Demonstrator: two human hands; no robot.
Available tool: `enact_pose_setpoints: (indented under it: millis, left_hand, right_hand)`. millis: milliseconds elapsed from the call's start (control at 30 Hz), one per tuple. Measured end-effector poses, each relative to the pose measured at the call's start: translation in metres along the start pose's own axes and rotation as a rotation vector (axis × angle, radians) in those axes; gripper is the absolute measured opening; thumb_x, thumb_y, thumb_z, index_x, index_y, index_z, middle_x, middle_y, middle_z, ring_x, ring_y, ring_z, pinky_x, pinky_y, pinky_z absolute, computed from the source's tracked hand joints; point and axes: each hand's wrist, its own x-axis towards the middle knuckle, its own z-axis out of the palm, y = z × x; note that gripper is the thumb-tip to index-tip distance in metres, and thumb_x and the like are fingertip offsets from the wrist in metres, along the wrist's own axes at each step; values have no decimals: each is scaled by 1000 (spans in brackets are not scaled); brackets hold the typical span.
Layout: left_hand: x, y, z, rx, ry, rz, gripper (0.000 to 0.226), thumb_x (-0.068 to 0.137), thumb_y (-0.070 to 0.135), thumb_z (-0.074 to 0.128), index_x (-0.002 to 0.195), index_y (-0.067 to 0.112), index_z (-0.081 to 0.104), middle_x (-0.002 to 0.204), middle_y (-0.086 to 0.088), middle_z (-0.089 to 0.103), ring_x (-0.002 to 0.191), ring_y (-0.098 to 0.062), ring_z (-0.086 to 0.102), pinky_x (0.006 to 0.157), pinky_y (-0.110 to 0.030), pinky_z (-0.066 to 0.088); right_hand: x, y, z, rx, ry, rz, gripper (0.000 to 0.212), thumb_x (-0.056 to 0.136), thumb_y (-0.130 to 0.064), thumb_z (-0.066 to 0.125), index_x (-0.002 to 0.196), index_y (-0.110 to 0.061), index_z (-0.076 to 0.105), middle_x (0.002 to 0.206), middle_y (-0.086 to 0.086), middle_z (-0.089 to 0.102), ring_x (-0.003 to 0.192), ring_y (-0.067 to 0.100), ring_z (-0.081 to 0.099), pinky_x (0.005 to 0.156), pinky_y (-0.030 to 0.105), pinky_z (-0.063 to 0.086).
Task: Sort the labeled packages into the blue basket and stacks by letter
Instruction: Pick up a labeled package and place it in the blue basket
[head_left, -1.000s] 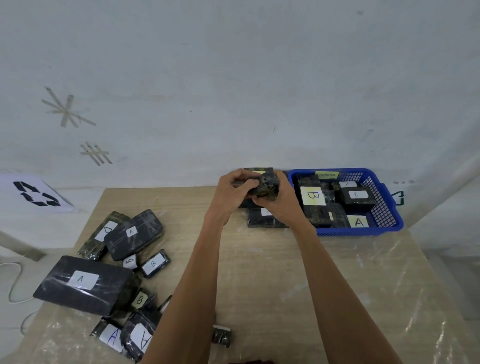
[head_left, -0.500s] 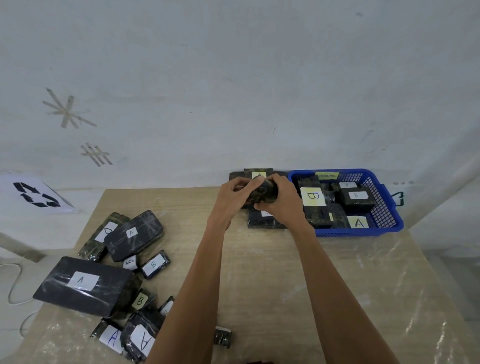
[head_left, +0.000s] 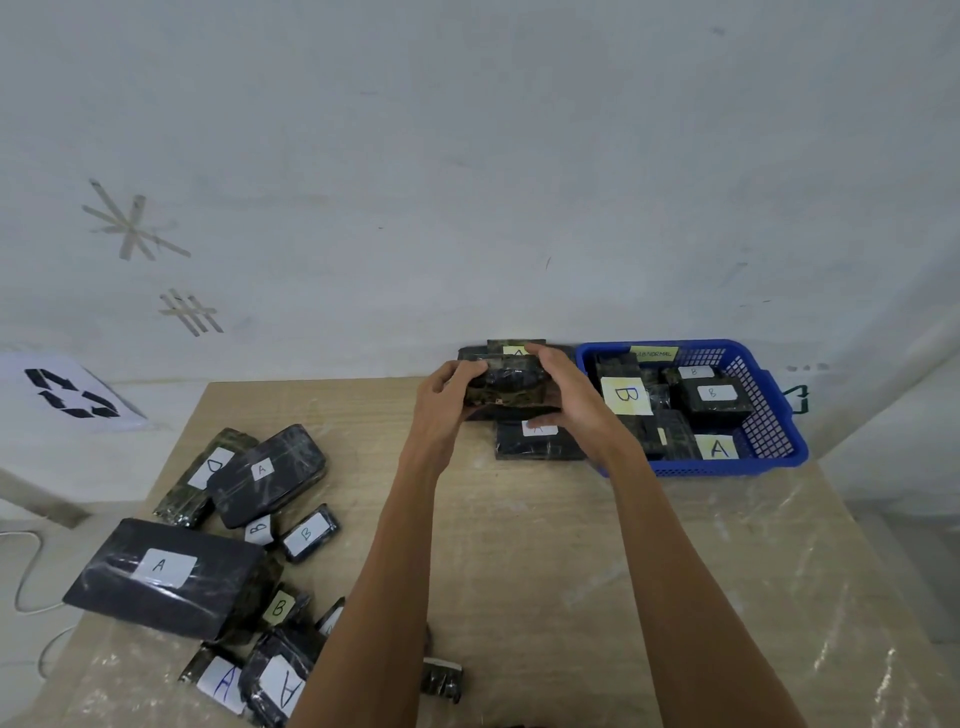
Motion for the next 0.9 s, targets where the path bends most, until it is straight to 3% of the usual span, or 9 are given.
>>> enact_pose_setpoints:
  millis: [67, 167, 267, 500, 600, 733, 900]
  left_hand:
    - [0, 0, 1, -11, -9, 5, 30, 95, 26, 65, 109, 0, 69, 94, -3, 73, 93, -15, 67, 88, -34, 58]
    - [0, 2, 4, -18, -33, -13, 27, 99, 24, 60, 108, 1, 69, 97, -3, 71, 97, -16, 66, 88, -32, 59]
    - [3, 2, 7, 5, -38, -63, 23, 102, 25, 56, 107, 6, 68, 98, -5, 69, 100, -19, 64, 95, -38, 58]
    - [10, 2, 8, 121, -8, -53, 28, 103, 21, 57, 127, 9, 66, 113, -9, 69, 97, -18, 67, 95, -37, 58]
    - [14, 3, 9, 120, -6, -59, 27, 105, 20, 53, 127, 10, 66, 113, -12, 69, 95, -21, 69, 91, -35, 60]
    - [11, 2, 12, 66, -79, -84, 34, 104, 40, 52, 121, 15, 69, 112, -11, 73, 100, -20, 73, 93, -35, 59]
    - [8, 1, 12, -1, -101, -66, 33, 104, 40, 52, 117, 15, 69, 116, -14, 73, 107, -22, 72, 97, -37, 57]
  right_hand:
    - [0, -1, 4, 67, -3, -19, 37, 107, -43, 38, 131, -22, 58, 127, 13, 61, 114, 28, 62, 74, 34, 59]
    - [1, -1, 6, 32, 44, -81, 35, 108, -38, 41, 122, -13, 62, 118, 14, 63, 105, 21, 62, 74, 33, 58]
    - [4, 1, 7, -33, 97, -102, 31, 105, -40, 47, 117, -15, 63, 116, 13, 62, 101, 19, 61, 72, 28, 57]
    - [1, 4, 6, -49, 183, -138, 35, 94, -53, 62, 110, -22, 67, 108, 6, 68, 88, 15, 63, 71, 26, 54]
    - [-2, 4, 4, -6, 190, -174, 30, 95, -45, 66, 113, -21, 69, 104, 1, 69, 79, 11, 59, 69, 25, 50]
    - [-4, -1, 4, 31, 175, -222, 21, 98, -26, 64, 118, -22, 70, 97, -7, 69, 74, 11, 55, 70, 21, 51]
    - [-2, -4, 6, 20, 191, -239, 18, 98, -16, 62, 114, -16, 70, 93, -5, 68, 69, 9, 55, 64, 20, 50]
